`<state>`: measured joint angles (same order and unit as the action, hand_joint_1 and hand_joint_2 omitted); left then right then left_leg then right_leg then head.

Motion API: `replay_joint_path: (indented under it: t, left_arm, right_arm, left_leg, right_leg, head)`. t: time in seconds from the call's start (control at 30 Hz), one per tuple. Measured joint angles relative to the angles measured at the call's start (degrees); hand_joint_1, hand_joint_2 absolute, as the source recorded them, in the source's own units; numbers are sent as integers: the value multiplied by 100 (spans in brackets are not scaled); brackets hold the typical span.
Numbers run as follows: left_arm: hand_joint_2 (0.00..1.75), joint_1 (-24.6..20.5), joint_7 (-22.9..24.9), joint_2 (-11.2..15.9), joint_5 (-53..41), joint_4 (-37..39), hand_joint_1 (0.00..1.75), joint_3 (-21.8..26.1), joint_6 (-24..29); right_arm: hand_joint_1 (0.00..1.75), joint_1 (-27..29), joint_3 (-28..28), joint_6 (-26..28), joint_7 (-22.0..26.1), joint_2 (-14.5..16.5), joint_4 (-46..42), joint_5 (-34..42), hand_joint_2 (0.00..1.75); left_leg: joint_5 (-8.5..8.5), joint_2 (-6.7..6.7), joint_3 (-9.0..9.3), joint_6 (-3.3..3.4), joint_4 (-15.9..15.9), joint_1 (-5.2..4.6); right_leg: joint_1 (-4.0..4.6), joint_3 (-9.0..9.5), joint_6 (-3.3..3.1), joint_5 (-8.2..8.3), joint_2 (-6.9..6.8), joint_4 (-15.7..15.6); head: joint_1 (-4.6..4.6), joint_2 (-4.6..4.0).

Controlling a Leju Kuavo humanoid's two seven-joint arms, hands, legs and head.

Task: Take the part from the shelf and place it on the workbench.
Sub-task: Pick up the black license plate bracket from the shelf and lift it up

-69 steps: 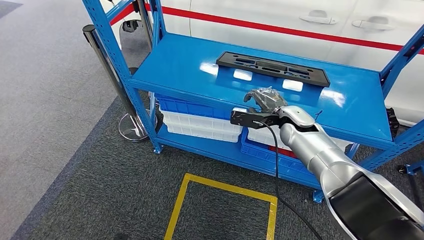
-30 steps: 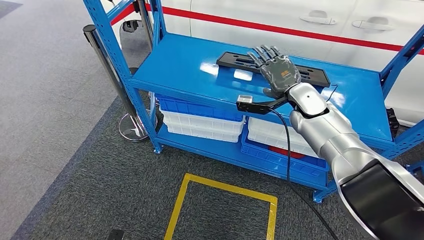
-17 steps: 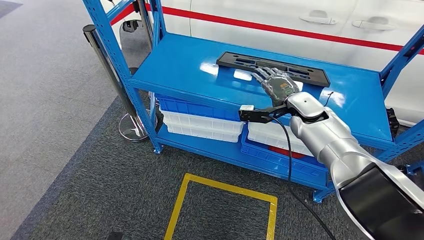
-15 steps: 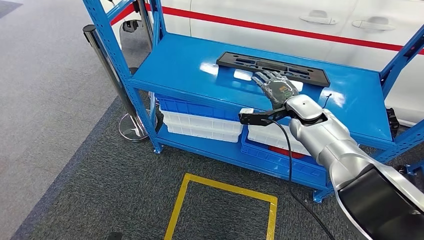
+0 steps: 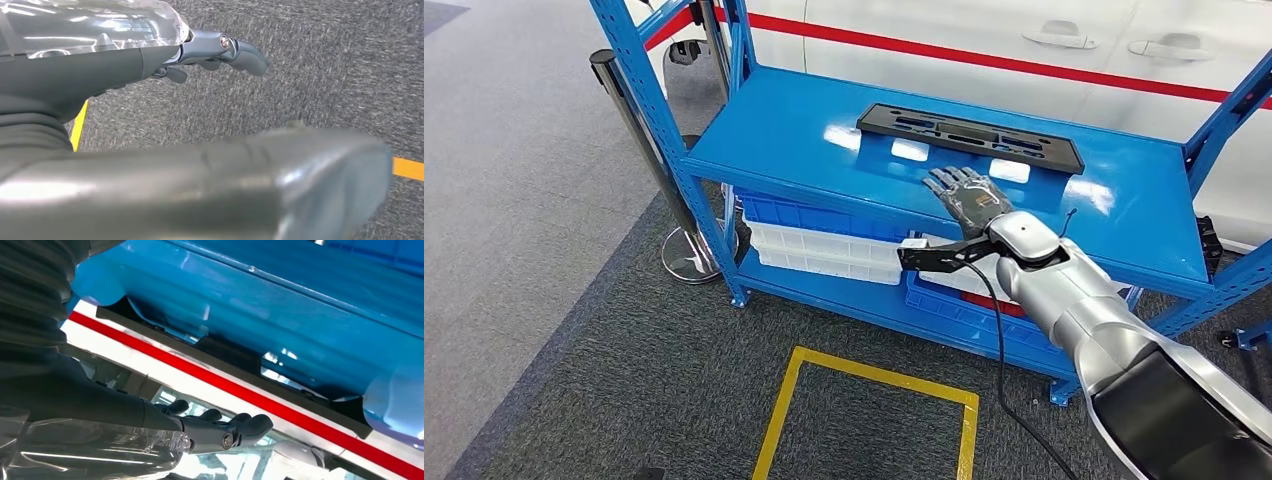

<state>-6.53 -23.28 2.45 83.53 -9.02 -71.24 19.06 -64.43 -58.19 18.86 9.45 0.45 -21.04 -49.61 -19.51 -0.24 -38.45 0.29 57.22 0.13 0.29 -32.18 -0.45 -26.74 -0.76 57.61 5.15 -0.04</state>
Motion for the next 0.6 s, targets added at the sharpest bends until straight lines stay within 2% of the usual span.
replay_joint_path:
  t: [0.1, 0.17, 0.23, 0.27, 0.3, 0.37, 0.4, 0.43, 0.47, 0.5, 0.53, 0.57, 0.6]
  left_arm:
    - [0, 4, -2, 6, 0, 3, 0, 3, 3]
    - [0, -2, -1, 20, -5, 5, 0, 3, 1]
    - [0, -9, 1, 28, -15, 6, 0, 3, -7]
    - [0, -15, 2, 28, -19, 6, 0, 3, -9]
    - [0, -23, 7, 28, -21, 6, 0, 3, -11]
    - [0, -41, 29, 26, -25, 6, 0, 3, -8]
    - [0, -43, 44, 23, -28, 6, 0, 2, -4]
    - [0, -38, 56, 20, -33, 6, 0, 2, -1]
    - [0, -28, 66, 16, -43, 6, 0, 1, 1]
    - [0, -18, 74, 11, -52, 6, 0, 0, 2]
    - [0, -12, 81, 8, -60, 7, 0, -1, 2]
    - [0, -11, 89, 13, -65, 10, 0, -1, 4]
    - [0, -13, 97, 19, -66, 13, 0, -2, 8]
  right_arm:
    - [0, -79, -14, 6, 27, 9, -1, -14, 175]
    - [0, -152, -14, -1, 75, 15, -2, 12, 175]
    - [0, -224, -15, -17, 135, 17, -3, 47, 175]
    - [0, -269, -16, -29, 162, 16, -1, 63, 175]
    - [0, -313, -16, -39, 190, 15, -1, 80, 175]
    - [0, -365, -17, -66, 227, 15, 3, 108, 175]
    - [0, -355, -17, -81, 236, 14, 11, 115, 175]
    - [0, -330, -18, -97, 239, 13, 22, 119, 175]
    - [0, -304, -19, -109, 239, 12, 35, 121, 175]
    - [0, -284, -20, -115, 239, 11, 48, 122, 175]
    - [0, -276, -20, -117, 236, 11, 56, 121, 175]
    - [0, -269, -24, -116, 227, 11, 64, 119, 175]
    - [0, -261, -33, -116, 218, 11, 72, 117, 175]
  left_leg:
    - [-11, -2, -9, 21, 16, -9]
    - [-39, -3, -5, 83, -15, -23]
    - [-74, -11, 103, 144, -139, 1]
    - [-83, -12, 165, 165, -195, 20]
    - [-88, -14, 219, 179, -229, 39]
    - [-96, -7, 245, 184, -239, 56]
    - [-109, -9, 251, 167, -229, 69]
    - [-129, -14, 260, 139, -215, 89]
    - [-158, -19, 270, 100, -188, 118]
    - [-196, -25, 282, 51, -145, 154]
    - [-245, -27, 290, -6, -84, 190]
    - [-298, -29, 293, -71, -15, 213]
    - [-353, -28, 287, -136, 44, 222]
  right_leg:
    - [-11, 2, 13, 5, -2, -9]
    - [-17, 17, 50, 61, -7, 13]
    - [-16, 16, 103, 98, 1, 98]
    - [-22, -34, 125, 44, 18, 206]
    - [-34, -139, 138, -90, 40, 401]
    - [-78, -504, 184, -447, 72, 1040]
    - [-111, -699, 217, -574, 77, 1360]
    - [-149, -824, 259, -601, 77, 1531]
    - [-188, -845, 304, -512, 75, 1493]
    - [-231, -762, 352, -323, 73, 1249]
    - [-276, -599, 401, -87, 71, 851]
    - [-292, -459, 429, 42, 78, 508]
    - [-295, -362, 396, 65, 77, 278]
  head:
    - [0, 0]
    - [0, 0]
    - [-1, 0]
    - [-2, 0]
    - [-2, 0]
    - [-1, 0]
    - [-1, 0]
    - [-1, 0]
    - [-1, 0]
    - [-1, 0]
    - [-1, 0]
    - [-1, 0]
    - [-1, 0]
